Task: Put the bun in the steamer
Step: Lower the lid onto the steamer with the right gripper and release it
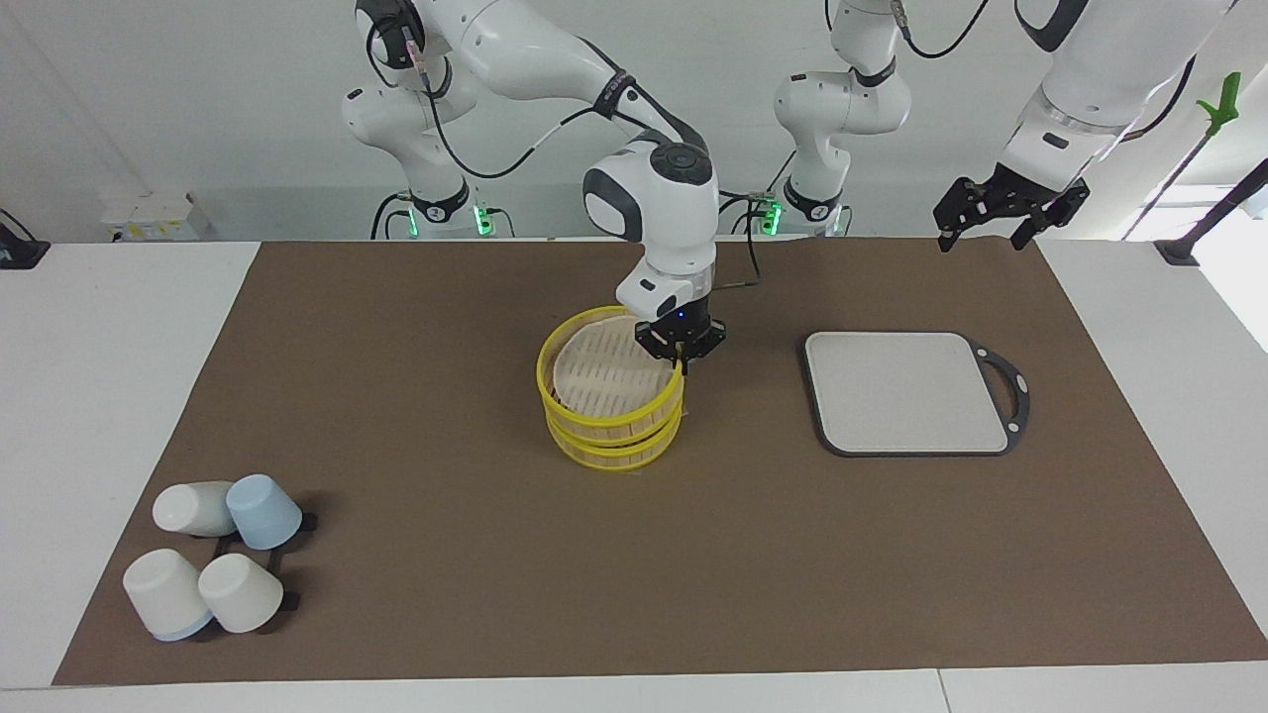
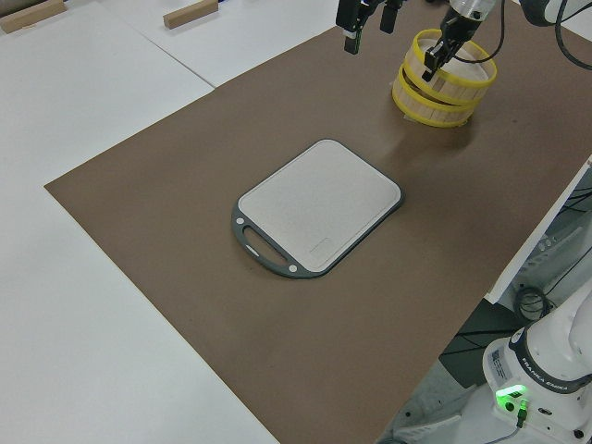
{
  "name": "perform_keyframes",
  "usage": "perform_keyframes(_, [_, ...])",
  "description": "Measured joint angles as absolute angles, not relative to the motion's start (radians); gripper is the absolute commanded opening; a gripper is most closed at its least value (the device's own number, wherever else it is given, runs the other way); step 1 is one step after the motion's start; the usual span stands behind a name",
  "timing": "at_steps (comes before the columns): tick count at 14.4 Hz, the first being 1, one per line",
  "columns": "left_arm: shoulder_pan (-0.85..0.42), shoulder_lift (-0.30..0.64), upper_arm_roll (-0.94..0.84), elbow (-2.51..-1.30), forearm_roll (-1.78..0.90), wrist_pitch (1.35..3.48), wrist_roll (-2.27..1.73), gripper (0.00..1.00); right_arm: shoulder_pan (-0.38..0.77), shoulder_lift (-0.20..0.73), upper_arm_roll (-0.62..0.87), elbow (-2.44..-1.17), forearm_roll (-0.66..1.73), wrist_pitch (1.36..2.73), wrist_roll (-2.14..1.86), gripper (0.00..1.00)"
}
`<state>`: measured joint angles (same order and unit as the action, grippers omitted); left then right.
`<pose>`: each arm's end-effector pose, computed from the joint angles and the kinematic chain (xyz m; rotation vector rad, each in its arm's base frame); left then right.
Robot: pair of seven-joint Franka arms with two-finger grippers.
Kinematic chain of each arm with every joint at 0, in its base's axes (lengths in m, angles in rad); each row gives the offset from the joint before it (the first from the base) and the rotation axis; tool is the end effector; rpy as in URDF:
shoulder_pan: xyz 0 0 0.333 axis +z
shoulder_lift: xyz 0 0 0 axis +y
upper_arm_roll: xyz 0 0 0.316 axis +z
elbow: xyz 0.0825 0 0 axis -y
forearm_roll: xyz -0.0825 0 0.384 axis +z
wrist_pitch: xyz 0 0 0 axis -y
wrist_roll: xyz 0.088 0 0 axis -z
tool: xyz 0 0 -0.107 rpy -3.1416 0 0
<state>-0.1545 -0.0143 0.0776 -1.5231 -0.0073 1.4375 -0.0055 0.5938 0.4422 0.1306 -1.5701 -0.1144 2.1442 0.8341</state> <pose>0.5347 -0.0417 0.6433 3.1321 -0.1131 -0.1123 0.5306 0.4465 0.4015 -3.0699 0.1081 -0.1981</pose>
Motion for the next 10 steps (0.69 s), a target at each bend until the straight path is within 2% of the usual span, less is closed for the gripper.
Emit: perform_keyframes(10, [-0.137,0.011,0.08,-1.524,-0.027,1.463,-0.005,1.0,0.594,0.454,0.131,-1.587,-0.115,2.182,0.829,0.0])
